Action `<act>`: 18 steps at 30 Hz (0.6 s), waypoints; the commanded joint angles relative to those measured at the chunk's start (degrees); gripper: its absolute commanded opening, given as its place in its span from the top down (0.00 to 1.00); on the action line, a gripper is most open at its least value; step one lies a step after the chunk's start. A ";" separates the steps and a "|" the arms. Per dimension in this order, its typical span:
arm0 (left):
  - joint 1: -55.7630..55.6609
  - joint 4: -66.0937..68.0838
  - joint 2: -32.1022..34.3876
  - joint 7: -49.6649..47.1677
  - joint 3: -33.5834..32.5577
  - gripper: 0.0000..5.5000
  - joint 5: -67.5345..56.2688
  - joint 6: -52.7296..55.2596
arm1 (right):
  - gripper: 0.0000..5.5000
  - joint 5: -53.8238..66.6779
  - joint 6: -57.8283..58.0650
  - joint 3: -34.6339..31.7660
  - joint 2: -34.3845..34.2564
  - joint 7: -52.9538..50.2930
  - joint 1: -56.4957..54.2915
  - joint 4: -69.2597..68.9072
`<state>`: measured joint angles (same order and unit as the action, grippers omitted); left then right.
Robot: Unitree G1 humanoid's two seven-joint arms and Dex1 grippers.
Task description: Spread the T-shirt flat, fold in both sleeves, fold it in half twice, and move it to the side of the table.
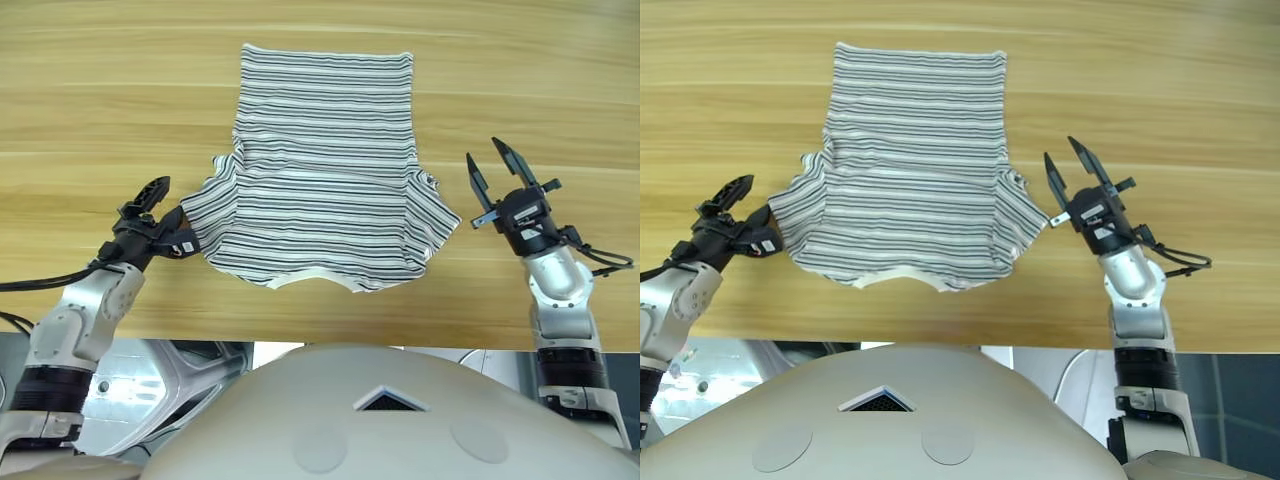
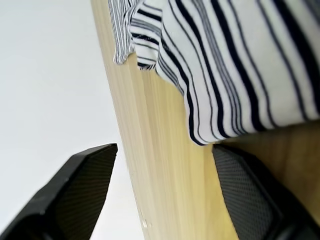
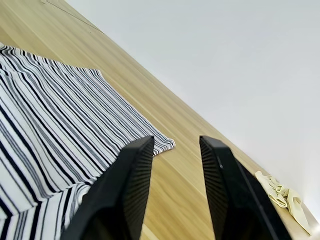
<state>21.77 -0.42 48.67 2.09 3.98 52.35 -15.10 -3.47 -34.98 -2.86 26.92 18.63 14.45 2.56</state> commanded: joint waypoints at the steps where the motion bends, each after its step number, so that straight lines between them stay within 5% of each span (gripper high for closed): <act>1: 0.69 1.75 1.33 3.17 3.95 0.36 -0.26 -2.86 | 0.70 -0.27 -0.17 0.12 -0.41 -0.15 -0.80 0.61; 13: -4.54 6.30 5.34 5.46 8.65 0.36 -0.19 -5.67 | 0.70 -0.46 -0.13 0.35 -1.33 -0.34 -0.99 1.00; 18: -4.97 6.49 5.21 6.42 9.48 0.52 -1.21 -4.49 | 0.70 0.03 -0.10 0.23 -1.40 -0.17 -0.66 0.80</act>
<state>14.97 3.70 54.16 4.56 10.38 50.25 -19.75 -3.55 -35.10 -2.34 25.59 18.61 14.26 3.29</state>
